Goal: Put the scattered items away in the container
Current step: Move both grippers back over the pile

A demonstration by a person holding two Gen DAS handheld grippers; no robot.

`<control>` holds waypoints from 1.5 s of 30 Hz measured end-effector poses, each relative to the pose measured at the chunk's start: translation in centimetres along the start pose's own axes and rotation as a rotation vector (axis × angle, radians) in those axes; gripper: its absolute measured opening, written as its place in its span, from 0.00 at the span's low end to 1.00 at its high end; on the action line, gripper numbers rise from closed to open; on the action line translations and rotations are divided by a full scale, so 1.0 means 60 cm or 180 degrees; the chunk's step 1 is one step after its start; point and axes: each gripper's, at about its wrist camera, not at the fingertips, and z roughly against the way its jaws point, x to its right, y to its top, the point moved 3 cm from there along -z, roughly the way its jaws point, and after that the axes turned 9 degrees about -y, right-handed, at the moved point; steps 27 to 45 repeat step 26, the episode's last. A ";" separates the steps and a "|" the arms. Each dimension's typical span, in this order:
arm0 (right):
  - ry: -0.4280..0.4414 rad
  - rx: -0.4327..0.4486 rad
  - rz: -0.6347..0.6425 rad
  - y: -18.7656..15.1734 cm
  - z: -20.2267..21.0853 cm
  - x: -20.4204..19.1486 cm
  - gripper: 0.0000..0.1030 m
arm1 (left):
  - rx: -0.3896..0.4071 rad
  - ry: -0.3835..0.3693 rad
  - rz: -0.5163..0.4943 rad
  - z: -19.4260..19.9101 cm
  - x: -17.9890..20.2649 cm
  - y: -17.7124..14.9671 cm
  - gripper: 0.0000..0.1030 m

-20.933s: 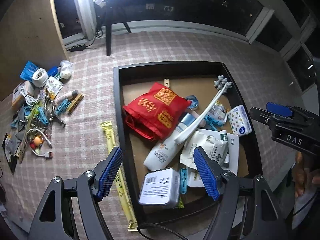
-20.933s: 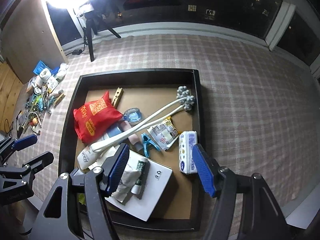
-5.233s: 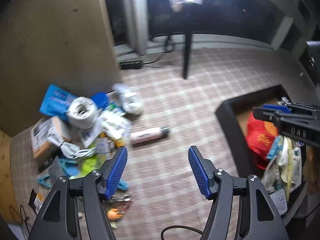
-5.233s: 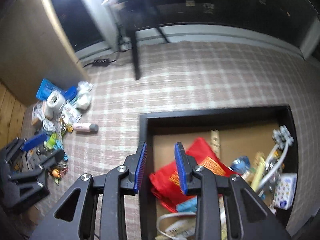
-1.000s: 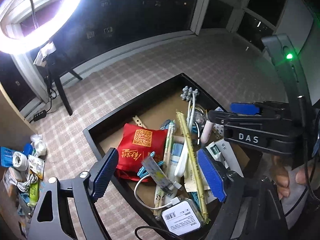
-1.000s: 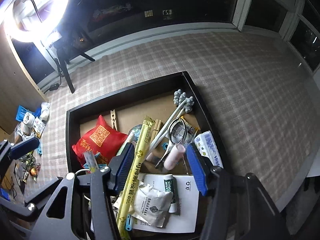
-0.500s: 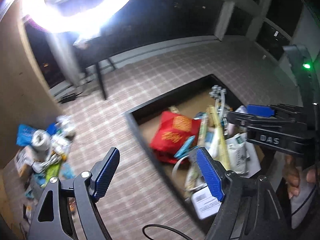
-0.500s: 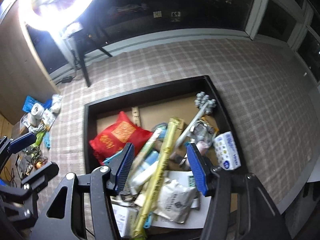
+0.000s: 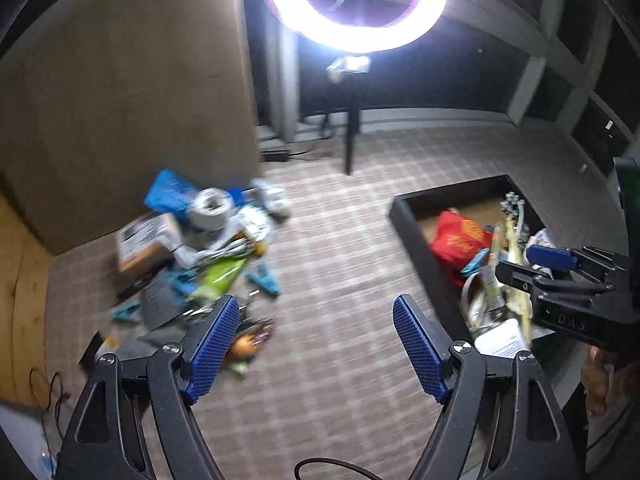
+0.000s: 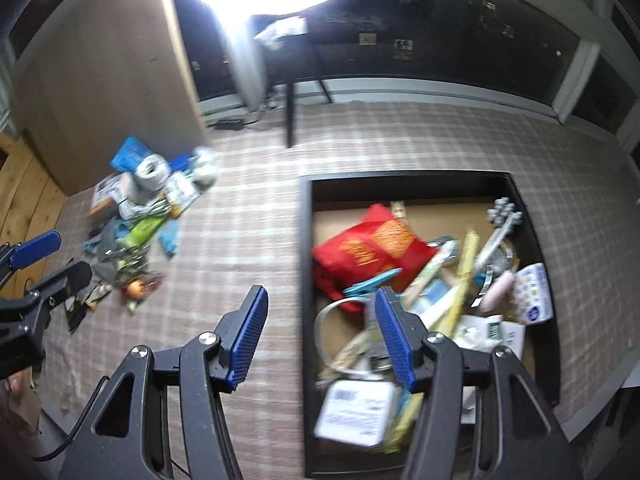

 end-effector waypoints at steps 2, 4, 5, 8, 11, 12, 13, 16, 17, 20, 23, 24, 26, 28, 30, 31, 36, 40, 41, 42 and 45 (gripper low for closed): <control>0.0026 0.0009 0.0072 -0.007 0.004 -0.031 0.53 | 0.0007 0.0058 0.0080 0.010 -0.025 -0.019 0.76; 0.0038 0.0023 0.0131 -0.014 0.007 -0.060 0.54 | 0.0000 0.0100 0.0157 0.018 -0.047 -0.040 0.77; 0.0057 0.0026 0.0157 -0.018 0.008 -0.075 0.54 | -0.0013 0.0136 0.0180 0.020 -0.057 -0.050 0.77; 0.0066 0.0051 0.0236 -0.033 0.012 -0.114 0.54 | -0.0074 0.0223 0.0246 0.023 -0.085 -0.085 0.77; -0.0003 0.0105 0.0356 -0.053 0.016 -0.147 0.54 | -0.0087 0.0256 0.0359 0.029 -0.108 -0.113 0.77; 0.0013 0.0100 0.0381 -0.060 0.016 -0.158 0.54 | -0.0087 0.0266 0.0381 0.031 -0.114 -0.120 0.77; 0.0049 0.0082 0.0384 -0.066 0.015 -0.165 0.55 | -0.0092 0.0275 0.0404 0.032 -0.121 -0.128 0.77; 0.0097 0.0046 0.0383 -0.085 0.013 -0.188 0.55 | -0.0120 0.0260 0.0503 0.035 -0.138 -0.147 0.77; 0.0094 0.0036 0.0395 -0.091 0.011 -0.196 0.56 | -0.0129 0.0256 0.0535 0.035 -0.143 -0.152 0.78; 0.0116 -0.0013 0.0435 -0.107 0.004 -0.215 0.56 | -0.0161 0.0278 0.0605 0.035 -0.156 -0.165 0.78; 0.0099 -0.0021 0.0480 -0.119 0.000 -0.228 0.56 | -0.0157 0.0268 0.0635 0.034 -0.166 -0.175 0.79; 0.0103 -0.0029 0.0486 -0.121 -0.003 -0.231 0.56 | -0.0135 0.0266 0.0635 0.034 -0.169 -0.178 0.79; 0.0131 -0.0064 0.0478 -0.125 -0.009 -0.236 0.56 | -0.0131 0.0285 0.0640 0.033 -0.175 -0.183 0.79; 0.0131 -0.0064 0.0478 -0.125 -0.009 -0.236 0.56 | -0.0131 0.0285 0.0640 0.033 -0.175 -0.183 0.79; 0.0131 -0.0064 0.0478 -0.125 -0.009 -0.236 0.56 | -0.0131 0.0285 0.0640 0.033 -0.175 -0.183 0.79; 0.0131 -0.0064 0.0478 -0.125 -0.009 -0.236 0.56 | -0.0131 0.0285 0.0640 0.033 -0.175 -0.183 0.79; 0.0131 -0.0064 0.0478 -0.125 -0.009 -0.236 0.56 | -0.0131 0.0285 0.0640 0.033 -0.175 -0.183 0.79; 0.0131 -0.0064 0.0478 -0.125 -0.009 -0.236 0.56 | -0.0131 0.0285 0.0640 0.033 -0.175 -0.183 0.79; 0.0131 -0.0064 0.0478 -0.125 -0.009 -0.236 0.56 | -0.0131 0.0285 0.0640 0.033 -0.175 -0.183 0.79; 0.0131 -0.0064 0.0478 -0.125 -0.009 -0.236 0.56 | -0.0131 0.0285 0.0640 0.033 -0.175 -0.183 0.79; 0.0131 -0.0064 0.0478 -0.125 -0.009 -0.236 0.56 | -0.0131 0.0285 0.0640 0.033 -0.175 -0.183 0.79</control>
